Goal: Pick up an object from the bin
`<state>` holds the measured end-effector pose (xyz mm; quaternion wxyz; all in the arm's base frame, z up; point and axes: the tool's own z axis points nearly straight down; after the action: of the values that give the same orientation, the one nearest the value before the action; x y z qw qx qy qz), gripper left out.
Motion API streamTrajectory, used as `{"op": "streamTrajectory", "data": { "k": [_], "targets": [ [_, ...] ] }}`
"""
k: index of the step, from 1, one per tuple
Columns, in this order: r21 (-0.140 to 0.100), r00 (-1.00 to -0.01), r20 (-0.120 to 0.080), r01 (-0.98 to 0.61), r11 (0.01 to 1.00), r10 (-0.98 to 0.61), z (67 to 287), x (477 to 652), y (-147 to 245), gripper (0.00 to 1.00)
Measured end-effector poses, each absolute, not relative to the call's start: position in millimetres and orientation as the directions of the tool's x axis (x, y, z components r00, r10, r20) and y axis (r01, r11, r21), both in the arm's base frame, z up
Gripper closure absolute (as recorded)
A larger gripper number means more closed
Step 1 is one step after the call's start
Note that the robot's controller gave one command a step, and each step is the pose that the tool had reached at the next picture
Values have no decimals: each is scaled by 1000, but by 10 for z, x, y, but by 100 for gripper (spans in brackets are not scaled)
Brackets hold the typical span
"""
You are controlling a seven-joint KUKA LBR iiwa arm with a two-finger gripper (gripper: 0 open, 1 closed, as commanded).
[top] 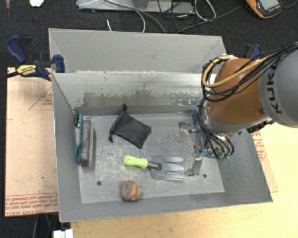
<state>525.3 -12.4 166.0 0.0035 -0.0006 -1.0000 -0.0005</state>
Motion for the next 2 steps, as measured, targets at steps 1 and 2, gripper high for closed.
{"op": "streamTrajectory", "data": {
  "k": [1,2],
  "targets": [
    [1,-1000,0,1,1000,1,1699,5271,-124,0],
    [1,-999,-6,-46,999,-46,1097,5186,420,0]
  ]
}}
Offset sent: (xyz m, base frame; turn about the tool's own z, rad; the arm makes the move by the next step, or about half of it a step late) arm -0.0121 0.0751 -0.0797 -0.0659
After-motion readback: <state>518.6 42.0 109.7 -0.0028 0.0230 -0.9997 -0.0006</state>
